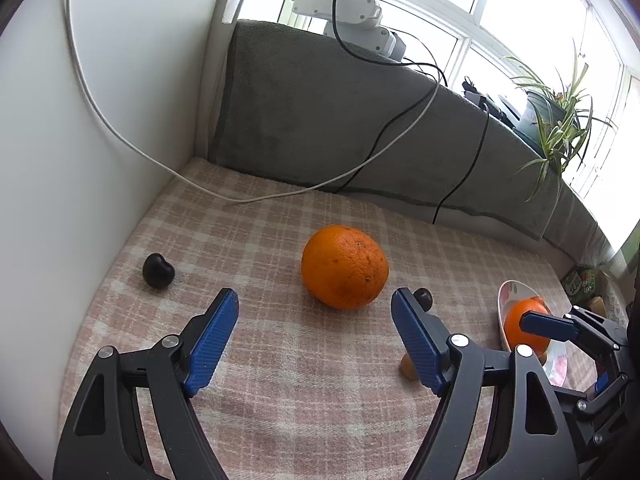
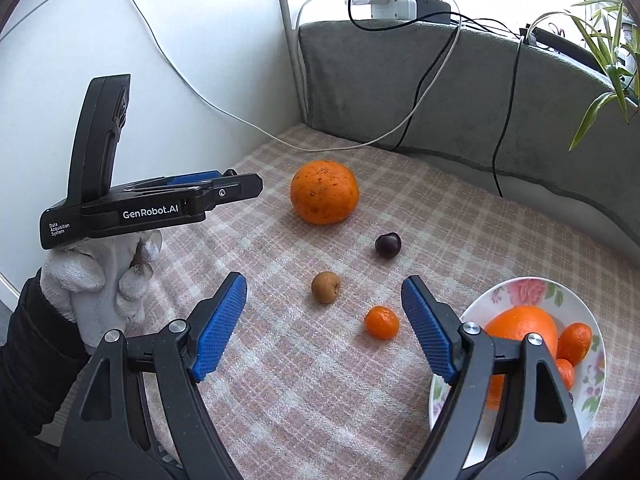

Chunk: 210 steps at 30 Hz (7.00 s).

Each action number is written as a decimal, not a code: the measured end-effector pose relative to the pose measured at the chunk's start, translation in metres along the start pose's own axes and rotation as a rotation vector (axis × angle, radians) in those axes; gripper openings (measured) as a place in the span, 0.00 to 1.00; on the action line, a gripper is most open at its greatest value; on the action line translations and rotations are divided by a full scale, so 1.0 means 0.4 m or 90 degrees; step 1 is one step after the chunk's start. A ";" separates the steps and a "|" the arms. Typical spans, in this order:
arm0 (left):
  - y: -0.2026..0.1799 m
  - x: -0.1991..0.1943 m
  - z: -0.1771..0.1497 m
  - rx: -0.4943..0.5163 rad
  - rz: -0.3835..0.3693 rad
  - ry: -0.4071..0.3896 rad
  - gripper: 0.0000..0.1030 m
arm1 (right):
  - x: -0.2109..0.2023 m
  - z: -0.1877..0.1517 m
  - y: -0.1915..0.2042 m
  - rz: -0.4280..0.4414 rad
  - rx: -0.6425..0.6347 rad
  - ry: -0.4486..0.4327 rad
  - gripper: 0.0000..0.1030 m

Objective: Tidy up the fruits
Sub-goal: 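Bring both open grippers to opposite sides of the large orange, then close the left and right grippers together around the large orange, then lift the large orange with both grippers and carry it over the plate, then lower the large orange into the plate and open both grippers, then withdraw both grippers from the plate toward the remaining loose fruit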

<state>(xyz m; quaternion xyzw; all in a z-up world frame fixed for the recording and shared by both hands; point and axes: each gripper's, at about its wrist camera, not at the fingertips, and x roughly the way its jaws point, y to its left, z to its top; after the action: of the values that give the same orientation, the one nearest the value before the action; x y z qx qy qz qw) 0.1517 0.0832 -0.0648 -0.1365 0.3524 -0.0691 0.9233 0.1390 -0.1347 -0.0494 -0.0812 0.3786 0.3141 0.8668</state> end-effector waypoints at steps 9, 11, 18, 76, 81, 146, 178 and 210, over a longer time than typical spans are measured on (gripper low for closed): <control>0.030 0.045 0.004 -0.008 -0.005 0.010 0.71 | 0.070 0.058 -0.039 0.039 0.059 0.028 0.80; 0.035 0.056 0.003 -0.011 -0.009 0.014 0.71 | 0.085 0.070 -0.052 0.042 0.071 0.035 0.80; 0.030 0.077 -0.006 -0.004 -0.020 0.025 0.71 | 0.137 0.109 -0.090 0.049 0.099 0.058 0.80; -0.033 0.211 -0.001 0.037 -0.071 0.098 0.57 | 0.400 0.208 -0.109 0.135 0.207 0.149 0.71; -0.052 0.193 -0.013 0.047 -0.067 0.092 0.57 | 0.384 0.201 -0.109 0.134 0.215 0.141 0.70; -0.624 -0.039 -0.209 0.221 -0.201 0.053 0.56 | -0.280 -0.151 -0.335 0.021 0.285 -0.039 0.70; -0.661 -0.003 -0.240 0.245 -0.188 0.084 0.49 | -0.328 -0.226 -0.475 0.012 0.366 -0.075 0.69; -0.437 -0.092 -0.196 0.176 -0.083 0.028 0.72 | -0.332 -0.191 -0.369 -0.052 0.282 -0.087 0.96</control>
<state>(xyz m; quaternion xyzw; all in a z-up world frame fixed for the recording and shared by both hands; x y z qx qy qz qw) 0.0665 -0.0912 -0.0450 -0.0288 0.3503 -0.1800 0.9187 0.1136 -0.3443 -0.0234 0.1175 0.3752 0.1924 0.8991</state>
